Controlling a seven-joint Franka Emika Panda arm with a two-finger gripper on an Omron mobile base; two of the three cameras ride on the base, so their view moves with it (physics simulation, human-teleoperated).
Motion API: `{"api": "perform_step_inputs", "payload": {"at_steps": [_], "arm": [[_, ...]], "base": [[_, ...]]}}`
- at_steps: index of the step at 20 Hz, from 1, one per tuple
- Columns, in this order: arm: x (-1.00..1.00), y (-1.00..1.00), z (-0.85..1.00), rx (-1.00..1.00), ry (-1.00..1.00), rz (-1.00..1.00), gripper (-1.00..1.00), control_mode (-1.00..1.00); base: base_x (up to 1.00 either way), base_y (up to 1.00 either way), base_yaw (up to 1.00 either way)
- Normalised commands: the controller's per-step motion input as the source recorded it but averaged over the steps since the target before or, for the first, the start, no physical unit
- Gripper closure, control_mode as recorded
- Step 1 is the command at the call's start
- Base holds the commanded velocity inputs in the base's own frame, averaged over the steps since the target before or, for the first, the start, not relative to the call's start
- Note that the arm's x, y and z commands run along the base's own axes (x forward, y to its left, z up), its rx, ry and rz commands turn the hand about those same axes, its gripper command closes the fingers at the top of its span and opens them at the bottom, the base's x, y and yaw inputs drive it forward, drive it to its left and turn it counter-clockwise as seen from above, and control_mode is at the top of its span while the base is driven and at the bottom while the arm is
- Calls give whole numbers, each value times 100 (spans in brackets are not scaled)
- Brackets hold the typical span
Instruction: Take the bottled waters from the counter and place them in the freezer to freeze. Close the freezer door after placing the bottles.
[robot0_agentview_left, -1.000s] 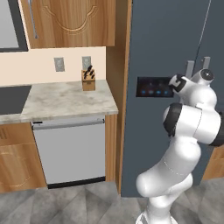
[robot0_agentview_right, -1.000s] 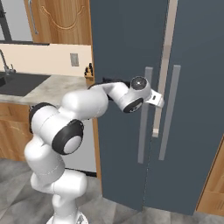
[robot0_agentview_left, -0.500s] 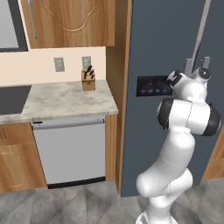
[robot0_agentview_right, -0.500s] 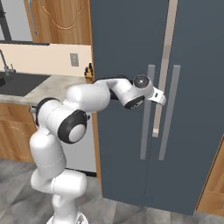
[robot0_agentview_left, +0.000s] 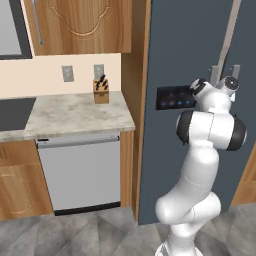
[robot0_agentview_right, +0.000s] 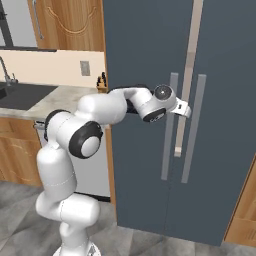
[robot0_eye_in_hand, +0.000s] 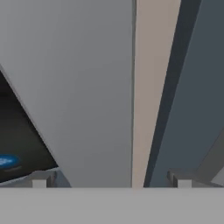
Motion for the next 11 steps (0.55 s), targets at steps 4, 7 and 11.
{"api": "perform_step_inputs", "payload": {"at_steps": [4, 7, 11], "arm": [[32, 0, -9, -1, -5, 0, -100, -100], [22, 5, -1, -1, -1, 0, -100, -100], [8, 7, 0, 0, 2, 0, -100, -100]], "base": [[0, 0, 0], [0, 0, 0], [0, 0, 0]]}}
